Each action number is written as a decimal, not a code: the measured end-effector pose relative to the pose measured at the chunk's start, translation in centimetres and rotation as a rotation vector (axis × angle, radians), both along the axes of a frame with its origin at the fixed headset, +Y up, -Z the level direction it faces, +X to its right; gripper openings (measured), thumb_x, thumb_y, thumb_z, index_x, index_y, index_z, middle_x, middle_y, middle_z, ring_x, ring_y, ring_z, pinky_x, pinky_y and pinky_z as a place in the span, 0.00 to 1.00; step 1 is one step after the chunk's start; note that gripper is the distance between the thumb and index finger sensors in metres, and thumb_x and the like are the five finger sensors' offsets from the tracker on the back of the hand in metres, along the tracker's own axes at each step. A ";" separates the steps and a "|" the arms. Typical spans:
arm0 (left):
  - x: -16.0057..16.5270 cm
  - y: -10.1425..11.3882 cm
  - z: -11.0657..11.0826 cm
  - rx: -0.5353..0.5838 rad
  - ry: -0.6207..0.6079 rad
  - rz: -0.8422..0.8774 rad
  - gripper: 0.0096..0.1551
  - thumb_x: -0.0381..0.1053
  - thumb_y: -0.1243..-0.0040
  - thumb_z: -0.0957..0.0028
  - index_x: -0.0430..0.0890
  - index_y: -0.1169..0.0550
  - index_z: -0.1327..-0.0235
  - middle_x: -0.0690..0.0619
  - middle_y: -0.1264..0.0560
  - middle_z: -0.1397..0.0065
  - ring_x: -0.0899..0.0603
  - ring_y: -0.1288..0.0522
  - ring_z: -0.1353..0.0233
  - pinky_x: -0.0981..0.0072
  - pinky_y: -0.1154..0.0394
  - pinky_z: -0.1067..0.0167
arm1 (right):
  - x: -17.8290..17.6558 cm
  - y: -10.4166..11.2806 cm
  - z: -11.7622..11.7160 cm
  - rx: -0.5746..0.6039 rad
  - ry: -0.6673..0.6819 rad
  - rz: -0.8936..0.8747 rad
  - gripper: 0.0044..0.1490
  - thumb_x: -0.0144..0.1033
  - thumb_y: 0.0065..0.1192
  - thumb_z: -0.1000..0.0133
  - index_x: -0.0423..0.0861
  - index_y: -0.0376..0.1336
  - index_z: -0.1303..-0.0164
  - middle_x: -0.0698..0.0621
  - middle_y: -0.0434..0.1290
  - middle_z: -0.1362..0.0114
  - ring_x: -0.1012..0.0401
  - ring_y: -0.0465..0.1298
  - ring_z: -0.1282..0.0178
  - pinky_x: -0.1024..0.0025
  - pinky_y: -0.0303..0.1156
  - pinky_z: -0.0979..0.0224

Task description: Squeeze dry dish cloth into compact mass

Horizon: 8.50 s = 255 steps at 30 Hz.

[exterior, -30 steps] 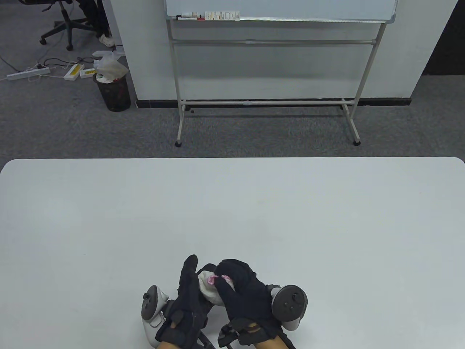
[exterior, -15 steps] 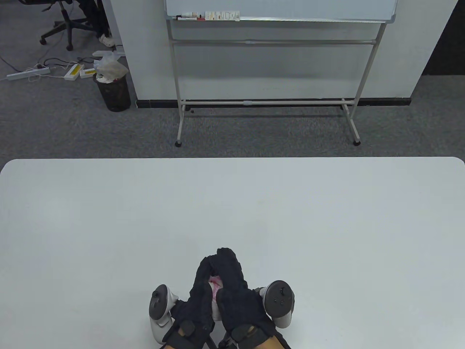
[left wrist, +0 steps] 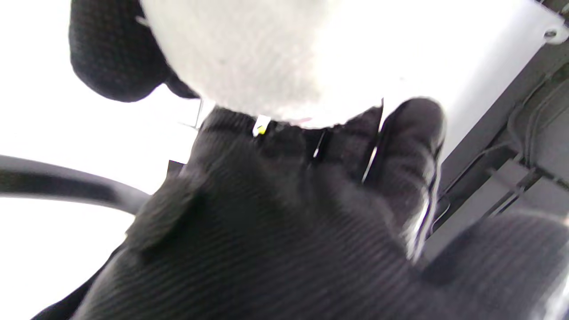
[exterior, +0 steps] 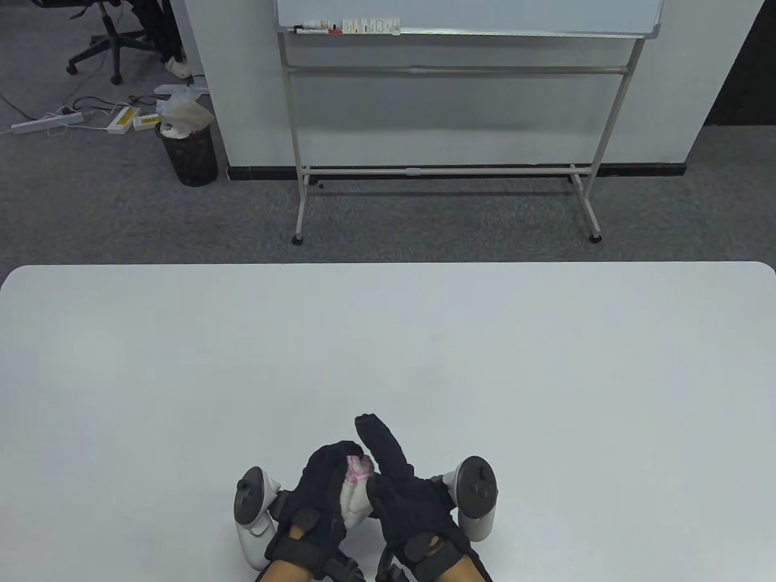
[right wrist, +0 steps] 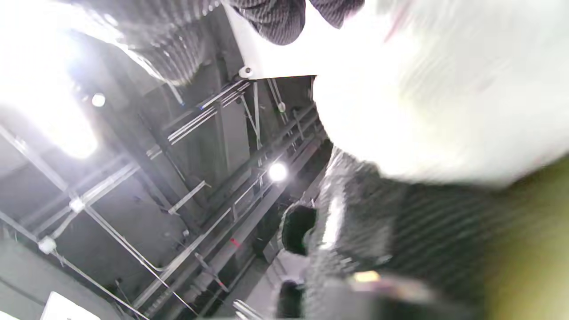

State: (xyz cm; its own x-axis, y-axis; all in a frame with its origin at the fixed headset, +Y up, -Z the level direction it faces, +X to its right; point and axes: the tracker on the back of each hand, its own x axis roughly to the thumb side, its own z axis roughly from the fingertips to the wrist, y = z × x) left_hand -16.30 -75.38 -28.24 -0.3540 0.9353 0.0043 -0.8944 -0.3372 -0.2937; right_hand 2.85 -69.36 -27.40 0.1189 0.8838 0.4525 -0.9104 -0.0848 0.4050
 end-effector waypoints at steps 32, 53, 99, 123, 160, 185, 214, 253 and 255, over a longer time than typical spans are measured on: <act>1.2 0.3 1.0 0.049 -0.383 0.028 0.57 0.82 0.62 0.38 0.46 0.68 0.24 0.27 0.62 0.21 0.20 0.49 0.23 0.27 0.43 0.31 | 1.8 1.0 -0.5 0.195 -0.307 0.460 0.42 0.35 0.78 0.49 0.46 0.55 0.29 0.38 0.58 0.26 0.40 0.65 0.28 0.36 0.59 0.28; -2.5 0.8 -0.5 0.169 0.179 -0.088 0.30 0.70 0.54 0.37 0.48 0.36 0.38 0.47 0.24 0.47 0.47 0.17 0.57 0.57 0.17 0.56 | -0.4 -0.6 -0.1 -0.124 0.131 0.152 0.61 0.57 0.72 0.45 0.54 0.35 0.19 0.44 0.34 0.16 0.41 0.42 0.14 0.31 0.45 0.23; 1.6 1.5 1.2 0.224 -0.090 0.002 0.46 0.77 0.62 0.38 0.59 0.64 0.21 0.41 0.71 0.18 0.23 0.63 0.22 0.27 0.49 0.30 | -1.2 -0.5 0.2 0.127 -0.013 0.323 0.48 0.65 0.44 0.44 0.50 0.44 0.19 0.51 0.33 0.15 0.49 0.29 0.14 0.40 0.28 0.22; -0.1 3.0 1.1 0.286 0.176 -0.235 0.22 0.62 0.59 0.37 0.50 0.36 0.39 0.48 0.33 0.33 0.39 0.28 0.37 0.44 0.27 0.40 | -1.0 -3.5 -0.5 -0.362 0.103 -0.092 0.52 0.64 0.44 0.40 0.50 0.30 0.20 0.43 0.28 0.17 0.38 0.33 0.16 0.32 0.33 0.24; 1.5 2.3 1.3 0.369 -0.040 -0.151 0.45 0.73 0.73 0.43 0.54 0.65 0.22 0.51 0.77 0.19 0.34 0.77 0.20 0.36 0.69 0.29 | -1.8 -3.0 0.3 -0.210 0.148 -0.025 0.48 0.65 0.34 0.41 0.55 0.26 0.20 0.55 0.19 0.18 0.50 0.19 0.17 0.42 0.25 0.23; 0.8 3.2 1.2 0.345 -0.054 -0.103 0.44 0.73 0.76 0.42 0.54 0.66 0.21 0.50 0.73 0.16 0.34 0.74 0.19 0.37 0.70 0.31 | -1.7 -1.2 0.1 -0.162 0.052 -0.013 0.42 0.45 0.59 0.40 0.44 0.47 0.20 0.40 0.43 0.17 0.36 0.45 0.18 0.34 0.56 0.26; -5.4 4.0 0.0 0.426 0.176 -1.139 0.42 0.70 0.62 0.43 0.50 0.46 0.20 0.40 0.49 0.16 0.28 0.54 0.20 0.30 0.56 0.29 | -4.1 -8.7 -2.3 0.034 0.036 1.255 0.48 0.55 0.60 0.42 0.52 0.42 0.20 0.49 0.34 0.16 0.47 0.33 0.14 0.38 0.36 0.20; -6.7 2.3 -0.4 0.320 0.154 -1.212 0.42 0.71 0.64 0.43 0.52 0.48 0.19 0.43 0.58 0.14 0.30 0.66 0.20 0.33 0.63 0.30 | 6.9 -0.8 -2.8 0.009 -0.531 0.689 0.50 0.61 0.62 0.46 0.50 0.47 0.20 0.45 0.41 0.15 0.43 0.40 0.14 0.36 0.41 0.21; -6.7 2.3 -0.4 0.322 0.155 -1.208 0.42 0.71 0.64 0.43 0.52 0.49 0.19 0.44 0.58 0.14 0.30 0.66 0.20 0.33 0.63 0.30 | 8.0 -1.6 -3.3 -0.037 -0.556 0.691 0.50 0.60 0.62 0.46 0.50 0.47 0.20 0.46 0.40 0.15 0.44 0.39 0.14 0.36 0.40 0.21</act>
State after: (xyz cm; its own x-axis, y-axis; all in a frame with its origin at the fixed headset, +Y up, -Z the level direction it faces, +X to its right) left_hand -22.99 -73.08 -28.66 0.7494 0.6104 0.2565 -0.6143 0.7856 -0.0746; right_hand 10.82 -70.96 -30.66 -0.6755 0.6918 0.2553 -0.7261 -0.6843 -0.0671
